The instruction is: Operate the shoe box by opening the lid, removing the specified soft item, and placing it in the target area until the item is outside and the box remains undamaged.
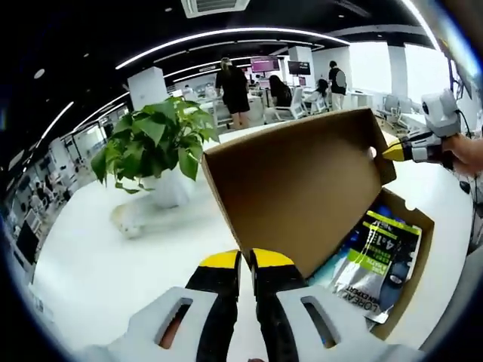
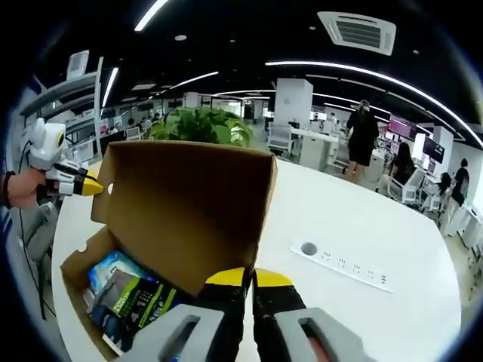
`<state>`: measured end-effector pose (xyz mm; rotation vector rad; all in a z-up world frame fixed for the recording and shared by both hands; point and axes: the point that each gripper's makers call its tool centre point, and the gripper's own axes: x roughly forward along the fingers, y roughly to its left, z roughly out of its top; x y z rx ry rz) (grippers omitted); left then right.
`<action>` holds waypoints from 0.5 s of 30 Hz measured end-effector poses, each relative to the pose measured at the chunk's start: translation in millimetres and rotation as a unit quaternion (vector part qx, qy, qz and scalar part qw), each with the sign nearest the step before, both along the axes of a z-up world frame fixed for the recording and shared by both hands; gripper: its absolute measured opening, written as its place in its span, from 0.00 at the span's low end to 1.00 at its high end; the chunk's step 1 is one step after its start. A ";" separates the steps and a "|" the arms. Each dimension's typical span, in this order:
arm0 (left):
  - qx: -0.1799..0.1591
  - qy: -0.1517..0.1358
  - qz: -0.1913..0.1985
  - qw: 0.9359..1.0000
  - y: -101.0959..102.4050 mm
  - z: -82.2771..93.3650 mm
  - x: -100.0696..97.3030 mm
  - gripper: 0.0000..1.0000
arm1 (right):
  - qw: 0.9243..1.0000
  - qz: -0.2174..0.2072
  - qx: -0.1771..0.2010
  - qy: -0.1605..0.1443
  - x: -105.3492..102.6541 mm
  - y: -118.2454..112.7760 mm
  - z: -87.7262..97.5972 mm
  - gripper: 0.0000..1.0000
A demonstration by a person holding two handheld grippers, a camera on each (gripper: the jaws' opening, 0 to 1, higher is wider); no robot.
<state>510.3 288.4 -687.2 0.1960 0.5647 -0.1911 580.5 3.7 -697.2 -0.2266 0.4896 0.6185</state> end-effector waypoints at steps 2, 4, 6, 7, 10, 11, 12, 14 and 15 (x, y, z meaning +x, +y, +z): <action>0.001 0.001 0.000 1.000 0.3 -1.3 1.6 0.04 | 1.000 -0.001 0.002 0.002 1.8 0.3 -0.9 0.00; 0.002 0.001 0.000 1.000 0.2 -2.4 2.1 0.04 | 1.000 -0.001 0.001 0.002 3.2 0.9 -1.5 0.00; 0.003 0.003 0.001 1.000 0.4 -4.4 2.8 0.04 | 1.000 -0.001 0.000 0.003 4.4 1.2 -2.0 0.00; 0.003 0.004 0.002 1.000 0.6 -5.2 3.0 0.04 | 1.000 -0.001 0.001 0.004 5.1 1.4 -2.4 0.00; 0.001 0.005 0.002 1.000 1.1 -7.0 3.6 0.04 | 1.000 -0.001 0.001 0.006 7.0 2.1 -3.5 0.00; 0.002 0.007 0.002 1.000 1.2 -8.7 3.8 0.04 | 1.000 -0.002 -0.001 0.006 7.5 2.4 -4.2 0.00; 0.002 0.008 0.002 1.000 1.1 -9.8 3.9 0.04 | 1.000 -0.002 -0.001 0.006 8.0 2.6 -4.7 0.00; 0.003 0.011 0.002 1.000 0.8 -12.7 3.5 0.04 | 1.000 -0.003 0.000 0.008 8.6 3.1 -5.5 0.00; 0.003 0.013 0.002 1.000 0.8 -14.3 3.1 0.04 | 1.000 -0.003 -0.001 0.008 9.1 3.2 -5.9 0.00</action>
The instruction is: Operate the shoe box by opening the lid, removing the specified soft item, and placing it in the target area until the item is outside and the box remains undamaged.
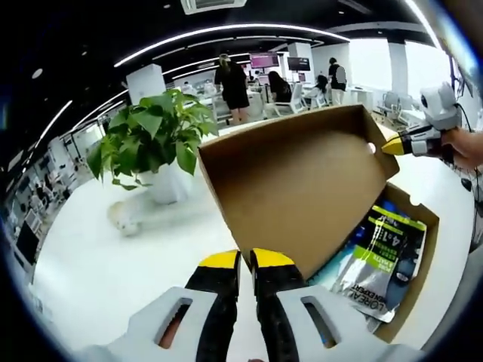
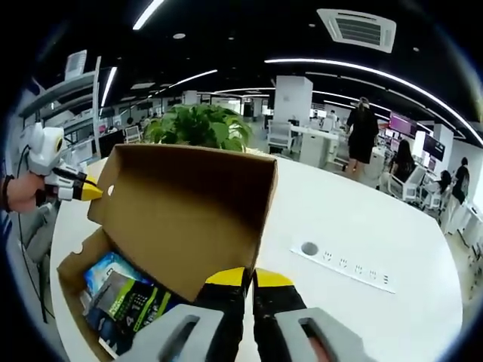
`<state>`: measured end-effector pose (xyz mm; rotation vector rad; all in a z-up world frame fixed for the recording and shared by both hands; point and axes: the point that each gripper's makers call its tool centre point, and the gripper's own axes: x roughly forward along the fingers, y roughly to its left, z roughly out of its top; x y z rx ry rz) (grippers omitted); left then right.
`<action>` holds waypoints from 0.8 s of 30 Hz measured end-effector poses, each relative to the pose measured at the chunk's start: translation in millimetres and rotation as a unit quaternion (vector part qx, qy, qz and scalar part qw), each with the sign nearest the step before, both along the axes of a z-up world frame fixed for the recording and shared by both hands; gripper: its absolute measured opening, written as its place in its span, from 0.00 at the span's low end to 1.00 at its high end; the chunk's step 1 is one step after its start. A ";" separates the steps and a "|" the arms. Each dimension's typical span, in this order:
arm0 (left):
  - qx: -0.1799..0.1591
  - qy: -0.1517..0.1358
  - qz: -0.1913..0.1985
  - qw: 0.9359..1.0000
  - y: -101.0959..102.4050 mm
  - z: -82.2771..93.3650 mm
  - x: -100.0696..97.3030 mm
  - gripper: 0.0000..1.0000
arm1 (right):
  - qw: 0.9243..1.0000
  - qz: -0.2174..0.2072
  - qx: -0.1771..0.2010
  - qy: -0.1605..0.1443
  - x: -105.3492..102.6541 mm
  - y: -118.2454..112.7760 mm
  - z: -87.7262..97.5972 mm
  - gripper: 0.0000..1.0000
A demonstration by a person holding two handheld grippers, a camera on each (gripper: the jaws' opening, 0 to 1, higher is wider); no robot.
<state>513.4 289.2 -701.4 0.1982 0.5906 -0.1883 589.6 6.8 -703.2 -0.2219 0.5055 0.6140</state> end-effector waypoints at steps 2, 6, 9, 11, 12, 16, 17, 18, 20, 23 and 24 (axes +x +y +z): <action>-0.001 0.002 0.000 1.000 0.1 -1.6 -0.1 0.04 | 1.000 0.000 -0.001 0.001 1.2 0.4 -1.7 0.00; 0.002 0.007 0.001 1.000 0.1 -5.7 1.0 0.04 | 1.000 -0.001 -0.002 0.005 4.1 1.2 -5.0 0.00; 0.004 0.011 0.001 1.000 0.7 -8.8 3.5 0.04 | 1.000 -0.001 -0.004 0.008 7.2 1.5 -7.9 0.00; 0.003 0.013 0.001 1.000 0.7 -9.7 4.3 0.05 | 1.000 -0.001 -0.005 0.010 9.9 1.6 -10.1 0.00; 0.004 0.014 0.002 1.000 1.5 -11.2 8.7 0.05 | 1.000 -0.001 -0.006 0.011 11.1 1.6 -11.3 0.00; 0.005 0.017 0.002 1.000 2.3 -15.0 10.4 0.05 | 1.000 -0.001 -0.008 0.014 13.8 2.7 -14.2 0.00; 0.004 0.020 0.001 1.000 2.4 -17.0 10.8 0.05 | 1.000 -0.001 -0.008 0.016 14.5 2.9 -15.3 0.00; 0.005 0.023 0.001 1.000 2.6 -20.1 11.5 0.05 | 1.000 0.000 -0.010 0.018 15.4 3.2 -17.3 0.00; 0.004 0.035 -0.001 0.999 1.9 -25.6 10.8 0.06 | 1.000 -0.001 -0.011 0.023 17.2 3.7 -20.7 0.00; 0.006 0.038 -0.001 0.999 1.3 -29.5 11.8 0.07 | 1.000 -0.003 -0.014 0.028 19.2 4.3 -24.8 0.00; 0.006 0.039 -0.001 0.999 1.5 -30.2 12.5 0.07 | 0.999 -0.004 -0.014 0.030 19.7 4.1 -25.8 0.00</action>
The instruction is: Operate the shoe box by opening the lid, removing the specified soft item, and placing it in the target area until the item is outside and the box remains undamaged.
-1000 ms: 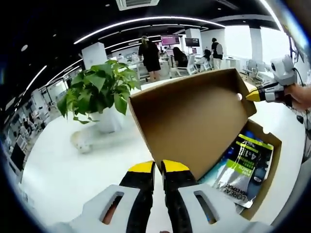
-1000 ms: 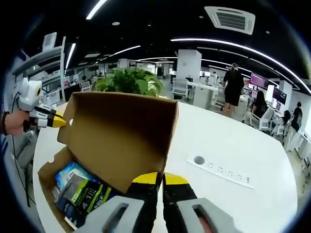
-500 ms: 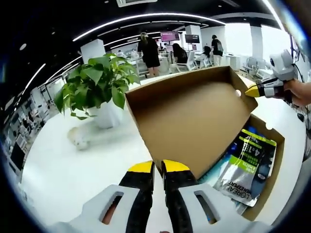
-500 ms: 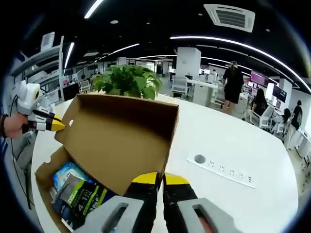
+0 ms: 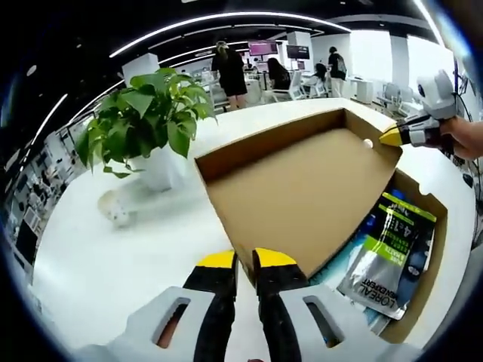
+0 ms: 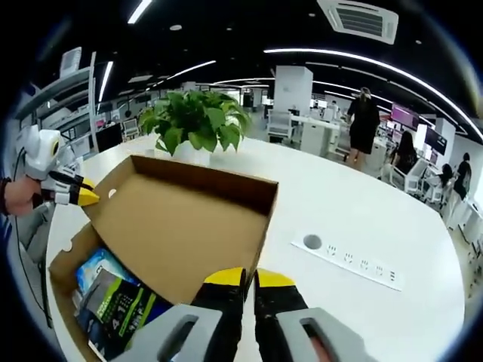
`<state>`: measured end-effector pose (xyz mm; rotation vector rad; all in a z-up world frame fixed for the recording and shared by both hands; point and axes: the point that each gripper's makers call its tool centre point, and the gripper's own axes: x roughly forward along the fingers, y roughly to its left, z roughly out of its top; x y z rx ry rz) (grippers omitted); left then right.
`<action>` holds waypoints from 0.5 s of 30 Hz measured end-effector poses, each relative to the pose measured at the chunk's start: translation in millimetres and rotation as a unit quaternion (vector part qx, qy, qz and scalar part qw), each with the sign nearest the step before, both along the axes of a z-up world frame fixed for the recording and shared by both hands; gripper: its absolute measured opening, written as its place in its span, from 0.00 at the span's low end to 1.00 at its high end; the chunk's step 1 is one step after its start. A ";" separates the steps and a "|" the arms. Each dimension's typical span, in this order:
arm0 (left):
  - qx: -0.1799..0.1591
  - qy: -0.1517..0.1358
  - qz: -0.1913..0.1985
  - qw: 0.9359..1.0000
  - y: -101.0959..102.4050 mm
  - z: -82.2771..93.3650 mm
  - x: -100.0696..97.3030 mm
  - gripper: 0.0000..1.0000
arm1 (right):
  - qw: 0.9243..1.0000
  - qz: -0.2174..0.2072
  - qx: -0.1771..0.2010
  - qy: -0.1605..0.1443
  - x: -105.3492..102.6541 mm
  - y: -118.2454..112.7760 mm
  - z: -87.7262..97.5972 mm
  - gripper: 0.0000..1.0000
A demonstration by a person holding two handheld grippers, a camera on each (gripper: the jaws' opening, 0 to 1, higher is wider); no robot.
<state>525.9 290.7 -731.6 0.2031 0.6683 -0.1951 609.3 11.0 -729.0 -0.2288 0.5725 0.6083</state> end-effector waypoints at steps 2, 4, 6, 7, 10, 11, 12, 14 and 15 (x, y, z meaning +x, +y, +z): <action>0.001 0.003 0.000 1.000 -0.1 -1.4 0.5 0.07 | 1.000 -0.001 0.000 0.003 1.2 -0.4 -1.9 0.00; -0.002 0.005 0.000 1.000 -0.2 -3.2 1.1 0.08 | 1.000 -0.002 0.002 0.005 2.4 -0.6 -3.4 0.00; -0.004 0.009 0.000 1.000 -0.6 -6.2 2.1 0.08 | 1.000 -0.003 0.002 0.008 3.8 -0.3 -5.7 0.00; -0.005 0.012 0.001 1.000 -0.7 -7.4 2.1 0.08 | 1.000 -0.003 0.001 0.010 4.7 0.0 -7.7 0.00; -0.006 0.020 0.003 1.000 -1.2 -11.5 3.9 0.09 | 1.000 -0.006 0.003 0.016 5.7 1.0 -11.2 0.00; -0.006 0.021 0.004 1.000 -1.2 -12.5 4.1 0.09 | 1.000 -0.006 0.002 0.018 6.0 1.4 -12.2 0.00; -0.006 0.023 0.004 1.000 -1.2 -13.4 4.1 0.09 | 1.000 -0.006 0.001 0.020 6.0 1.8 -13.5 0.00; -0.007 0.026 0.003 1.000 -1.1 -15.3 3.9 0.09 | 1.000 -0.006 0.000 0.022 6.0 2.0 -14.9 0.01; -0.008 0.027 0.003 1.000 -1.2 -16.0 3.8 0.10 | 1.000 -0.006 0.000 0.023 6.0 2.0 -15.7 0.01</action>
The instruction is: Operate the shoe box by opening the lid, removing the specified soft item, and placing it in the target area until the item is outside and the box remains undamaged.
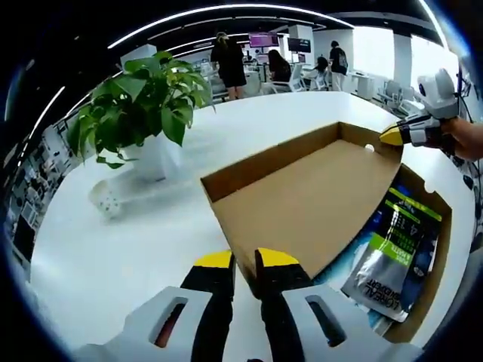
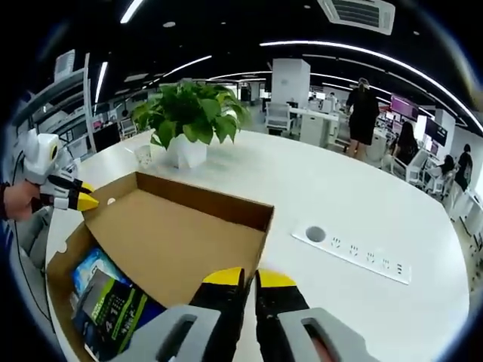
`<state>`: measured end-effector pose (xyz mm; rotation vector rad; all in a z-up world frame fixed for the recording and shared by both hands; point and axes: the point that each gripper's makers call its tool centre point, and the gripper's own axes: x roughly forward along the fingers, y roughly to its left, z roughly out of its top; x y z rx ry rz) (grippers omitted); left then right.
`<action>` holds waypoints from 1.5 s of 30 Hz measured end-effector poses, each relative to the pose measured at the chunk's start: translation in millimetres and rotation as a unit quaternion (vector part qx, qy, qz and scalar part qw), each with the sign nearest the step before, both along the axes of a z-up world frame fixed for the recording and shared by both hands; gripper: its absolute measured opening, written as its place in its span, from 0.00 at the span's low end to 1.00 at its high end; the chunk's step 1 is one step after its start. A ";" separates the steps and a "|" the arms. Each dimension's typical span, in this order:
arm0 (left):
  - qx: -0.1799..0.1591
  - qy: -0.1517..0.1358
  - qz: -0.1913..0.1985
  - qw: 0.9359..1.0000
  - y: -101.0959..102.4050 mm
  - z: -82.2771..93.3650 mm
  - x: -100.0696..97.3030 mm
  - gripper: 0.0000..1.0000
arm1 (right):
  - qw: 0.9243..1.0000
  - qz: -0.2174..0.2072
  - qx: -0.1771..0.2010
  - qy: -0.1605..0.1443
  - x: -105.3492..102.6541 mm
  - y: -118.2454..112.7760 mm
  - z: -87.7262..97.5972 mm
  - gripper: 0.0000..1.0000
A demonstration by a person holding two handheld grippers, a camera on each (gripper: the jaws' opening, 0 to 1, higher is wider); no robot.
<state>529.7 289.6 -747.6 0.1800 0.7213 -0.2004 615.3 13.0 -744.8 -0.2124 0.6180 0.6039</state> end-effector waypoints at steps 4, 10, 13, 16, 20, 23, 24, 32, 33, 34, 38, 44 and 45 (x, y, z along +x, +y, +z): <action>-0.002 0.008 -0.004 1.000 -0.5 -4.1 0.2 0.11 | 1.000 -0.002 0.000 0.008 0.2 -0.1 -4.9 0.01; -0.003 0.017 -0.006 1.000 -0.6 -8.7 1.1 0.11 | 1.000 -0.001 -0.003 0.015 0.6 0.8 -8.9 0.02; -0.005 0.020 -0.006 1.000 -0.5 -11.1 1.5 0.12 | 1.000 -0.002 -0.003 0.019 0.2 0.5 -10.3 0.02; -0.005 0.024 -0.007 1.000 -1.1 -13.8 1.2 0.12 | 1.000 0.001 -0.006 0.022 -0.9 1.3 -12.5 0.03; -0.001 0.031 -0.011 0.999 -2.1 -17.1 1.1 0.13 | 1.000 0.004 -0.011 0.028 -1.6 1.6 -16.7 0.03; 0.002 0.033 -0.013 0.999 -2.4 -17.8 1.0 0.13 | 0.999 0.007 -0.011 0.033 -1.5 1.2 -17.4 0.04; 0.001 0.034 -0.013 0.999 -2.3 -18.1 1.0 0.13 | 0.999 0.007 -0.011 0.034 -1.9 1.3 -17.3 0.04; -0.002 0.041 -0.013 0.999 -3.3 -21.8 0.8 0.13 | 0.999 0.008 -0.014 0.038 -2.6 0.2 -18.5 0.04; -0.003 0.041 -0.013 0.999 -3.6 -21.7 0.6 0.13 | 0.999 0.008 -0.014 0.038 -2.7 -0.1 -18.3 0.04; -0.004 0.041 -0.013 0.999 -3.7 -21.3 0.2 0.13 | 0.999 0.008 -0.013 0.039 -2.8 -0.4 -18.0 0.04; -0.001 0.039 -0.018 0.999 -5.0 -19.7 -0.9 0.14 | 0.999 0.013 -0.014 0.040 -3.5 -0.8 -16.6 0.05; -0.002 0.039 -0.020 0.999 -6.2 -17.6 -3.0 0.14 | 0.999 0.015 -0.016 0.042 -5.6 -4.3 -15.3 0.08; -0.004 0.039 -0.019 0.999 -6.2 -17.2 -3.4 0.14 | 0.999 0.015 -0.016 0.042 -5.9 -5.3 -14.8 0.09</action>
